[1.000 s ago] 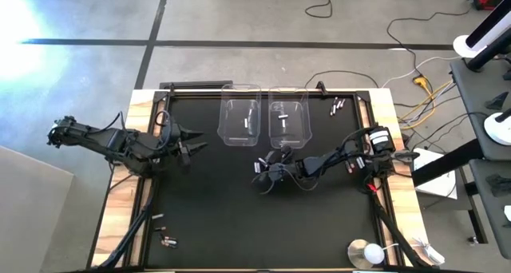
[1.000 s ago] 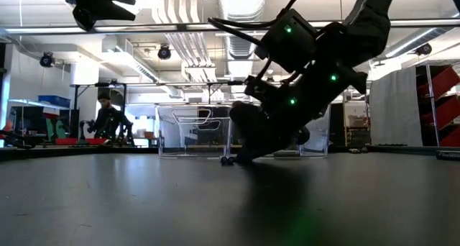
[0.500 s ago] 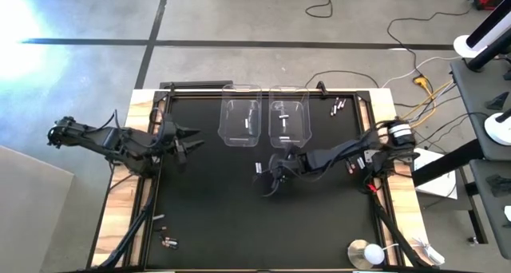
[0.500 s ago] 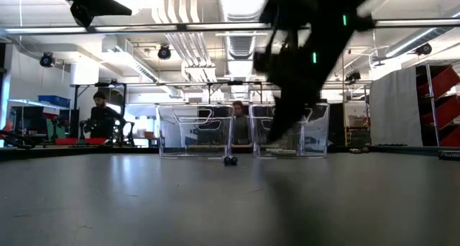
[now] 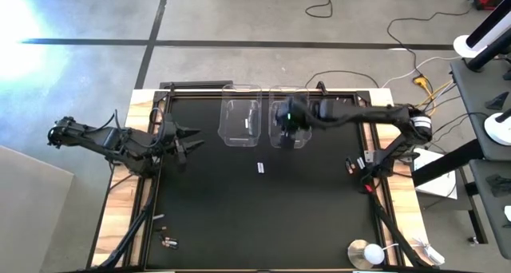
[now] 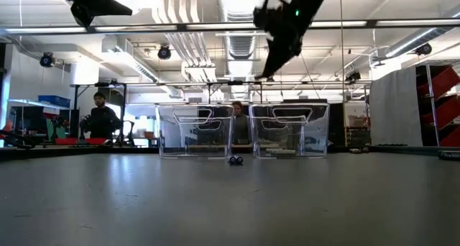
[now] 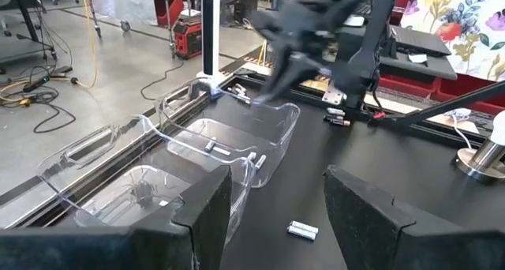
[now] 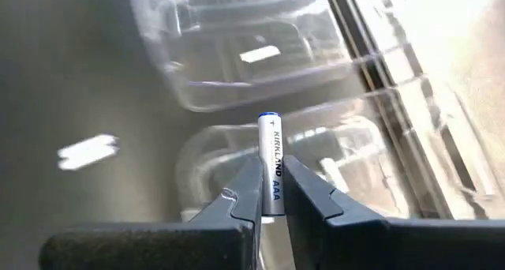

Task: Sort batteries
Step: Put the white battery into the right transparent bin

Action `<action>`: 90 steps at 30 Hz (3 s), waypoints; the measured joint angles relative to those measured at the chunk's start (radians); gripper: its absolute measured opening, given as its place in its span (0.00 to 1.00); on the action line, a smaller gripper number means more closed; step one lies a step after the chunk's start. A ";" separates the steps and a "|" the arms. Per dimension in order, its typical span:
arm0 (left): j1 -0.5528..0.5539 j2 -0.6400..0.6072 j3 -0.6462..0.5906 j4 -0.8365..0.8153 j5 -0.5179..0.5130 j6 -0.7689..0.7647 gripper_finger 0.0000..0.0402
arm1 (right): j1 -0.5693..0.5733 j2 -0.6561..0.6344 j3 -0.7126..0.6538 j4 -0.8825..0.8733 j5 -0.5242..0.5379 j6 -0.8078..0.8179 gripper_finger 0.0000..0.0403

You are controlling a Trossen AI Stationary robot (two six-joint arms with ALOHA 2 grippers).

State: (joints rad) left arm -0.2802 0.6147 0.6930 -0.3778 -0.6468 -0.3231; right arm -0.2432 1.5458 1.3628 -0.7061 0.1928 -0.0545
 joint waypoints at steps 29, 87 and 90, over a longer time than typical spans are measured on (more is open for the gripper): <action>0.000 0.010 0.000 0.116 -0.037 -0.071 0.45 | -0.333 0.423 0.014 0.005 -0.272 -0.379 0.09; -0.003 -0.074 0.000 -0.007 0.077 0.101 0.45 | 0.433 0.430 -0.179 0.649 0.394 0.863 0.69; -0.003 -0.080 0.000 -0.007 0.077 0.101 0.45 | 0.419 0.446 -0.163 0.603 0.412 0.928 0.67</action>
State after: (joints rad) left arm -0.2829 0.5343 0.6930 -0.3851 -0.5697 -0.2225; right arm 0.1761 1.9917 1.1999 -0.1033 0.6049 0.8736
